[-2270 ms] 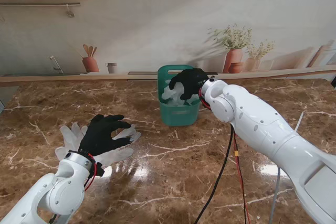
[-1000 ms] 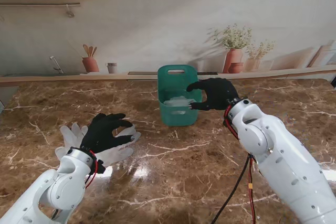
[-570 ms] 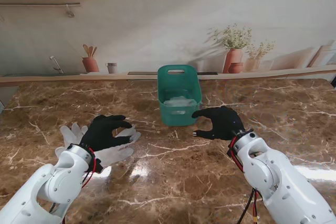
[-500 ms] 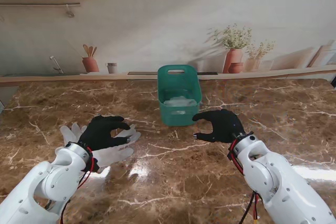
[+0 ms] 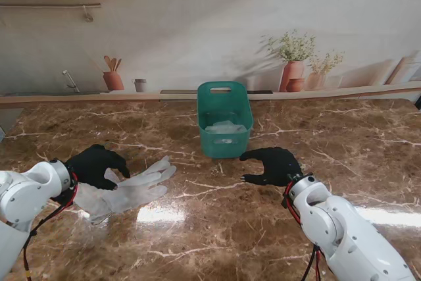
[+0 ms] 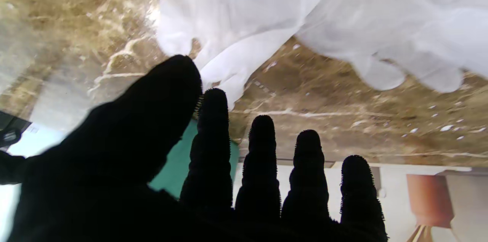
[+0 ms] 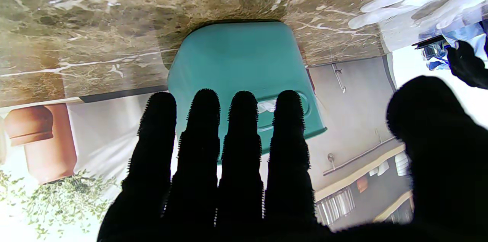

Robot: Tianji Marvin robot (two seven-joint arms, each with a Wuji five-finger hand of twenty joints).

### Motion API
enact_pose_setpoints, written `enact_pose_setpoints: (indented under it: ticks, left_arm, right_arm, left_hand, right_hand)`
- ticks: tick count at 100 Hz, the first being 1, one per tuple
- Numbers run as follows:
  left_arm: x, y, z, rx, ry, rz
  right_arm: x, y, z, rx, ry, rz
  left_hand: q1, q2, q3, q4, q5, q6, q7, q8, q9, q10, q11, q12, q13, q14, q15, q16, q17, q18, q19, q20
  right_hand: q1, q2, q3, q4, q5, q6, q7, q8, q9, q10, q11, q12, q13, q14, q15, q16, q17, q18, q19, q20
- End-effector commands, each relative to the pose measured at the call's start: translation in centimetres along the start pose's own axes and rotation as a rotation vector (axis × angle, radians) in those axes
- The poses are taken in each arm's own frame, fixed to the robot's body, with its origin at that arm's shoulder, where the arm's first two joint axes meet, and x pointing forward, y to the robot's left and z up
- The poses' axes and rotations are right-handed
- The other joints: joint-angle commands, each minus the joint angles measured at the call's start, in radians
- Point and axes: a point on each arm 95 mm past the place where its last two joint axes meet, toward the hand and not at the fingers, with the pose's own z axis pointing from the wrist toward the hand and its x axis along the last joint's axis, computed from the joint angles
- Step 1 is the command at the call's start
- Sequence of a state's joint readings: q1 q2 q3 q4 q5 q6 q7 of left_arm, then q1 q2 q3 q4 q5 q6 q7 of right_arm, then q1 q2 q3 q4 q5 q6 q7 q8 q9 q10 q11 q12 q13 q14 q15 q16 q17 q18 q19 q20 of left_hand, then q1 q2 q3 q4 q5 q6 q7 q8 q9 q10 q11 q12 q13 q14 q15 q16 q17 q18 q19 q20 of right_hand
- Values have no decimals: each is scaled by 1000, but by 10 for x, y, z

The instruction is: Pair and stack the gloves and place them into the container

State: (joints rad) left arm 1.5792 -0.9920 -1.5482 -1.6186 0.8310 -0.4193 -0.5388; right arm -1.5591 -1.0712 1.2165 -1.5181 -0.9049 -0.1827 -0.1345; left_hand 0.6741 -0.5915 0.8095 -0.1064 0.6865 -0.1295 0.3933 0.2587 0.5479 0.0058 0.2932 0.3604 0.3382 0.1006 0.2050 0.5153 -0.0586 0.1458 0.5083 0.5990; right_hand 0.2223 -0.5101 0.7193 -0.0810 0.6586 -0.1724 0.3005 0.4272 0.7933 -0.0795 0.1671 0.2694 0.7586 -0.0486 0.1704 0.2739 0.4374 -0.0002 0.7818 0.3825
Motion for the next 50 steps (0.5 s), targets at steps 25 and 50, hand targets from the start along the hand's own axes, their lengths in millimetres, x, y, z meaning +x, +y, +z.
enact_pose_setpoints:
  ticks: [25,50]
  left_arm:
    - [-29,44,-7,-101,-42,-24]
    - [-32,71,-4,-77,-44,-27]
  right_arm:
    - [6,-9,7,31,-7,30]
    - [12,-6,8,36,-1,40]
  left_hand:
    - [-36,-84,6,-30,-106,-65,-48,-11,-133,-41,-11,14,-146,-52,-13,9,-32,-52,-174,29]
    - [-67,-119,25,-35,-153,-84,-91,-37,-233,-54,-15,-36,-204,-65,-29,0,-34,-71,-291,133]
  right_hand:
    - [-24,19,21,35,12,-10,-4,13,-29,4,-13,-14,-22,-16,-3,-11,-16,-23,-22,-30]
    - [-21,18,28,33,11,-12,-4,15,-30,2,-13,-15,-20,-18,-2,-9,-15,-22,-20,-31]
